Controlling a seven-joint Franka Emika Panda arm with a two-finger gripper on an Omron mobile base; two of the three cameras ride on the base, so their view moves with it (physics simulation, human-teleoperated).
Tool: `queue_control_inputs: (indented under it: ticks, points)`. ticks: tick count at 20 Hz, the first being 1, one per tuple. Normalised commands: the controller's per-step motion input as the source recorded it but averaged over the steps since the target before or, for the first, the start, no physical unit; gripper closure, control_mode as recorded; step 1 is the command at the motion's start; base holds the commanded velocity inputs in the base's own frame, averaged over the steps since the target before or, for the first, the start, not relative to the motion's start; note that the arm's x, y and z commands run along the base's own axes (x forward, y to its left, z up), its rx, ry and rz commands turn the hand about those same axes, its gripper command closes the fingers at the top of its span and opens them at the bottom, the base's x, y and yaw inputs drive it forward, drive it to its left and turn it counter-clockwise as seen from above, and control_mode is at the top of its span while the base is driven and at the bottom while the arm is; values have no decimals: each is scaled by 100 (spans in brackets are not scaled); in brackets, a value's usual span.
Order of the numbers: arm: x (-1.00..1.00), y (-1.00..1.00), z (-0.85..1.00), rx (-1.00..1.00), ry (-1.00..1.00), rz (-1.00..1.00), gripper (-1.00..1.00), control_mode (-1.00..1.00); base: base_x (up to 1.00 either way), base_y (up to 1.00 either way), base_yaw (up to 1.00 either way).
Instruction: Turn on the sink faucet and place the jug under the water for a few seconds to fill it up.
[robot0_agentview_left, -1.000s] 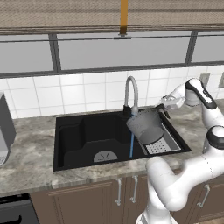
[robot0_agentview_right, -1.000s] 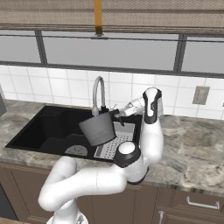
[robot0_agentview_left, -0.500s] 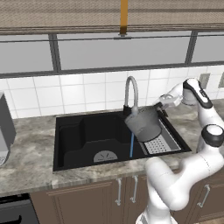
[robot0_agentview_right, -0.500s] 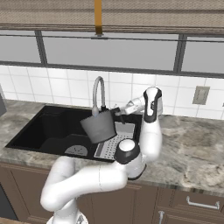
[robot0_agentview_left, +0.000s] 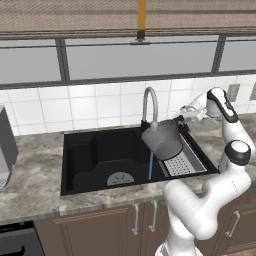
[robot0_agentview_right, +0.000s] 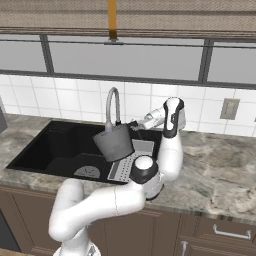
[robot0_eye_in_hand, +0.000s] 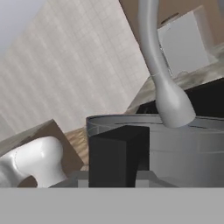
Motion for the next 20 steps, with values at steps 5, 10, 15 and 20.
queue_control_inputs:
  ticks: [5,10,15,20]
  points:
    - [0,0,0,0,-9,5,100,-100,0,0,0]
    - [0,0,0,0,-5,4,100,-100,0,0,0]
    - [0,0,0,0,-3,1,100,-100,0,0,0]
    - [0,0,0,0,-1,0,100,-100,0,0,0]
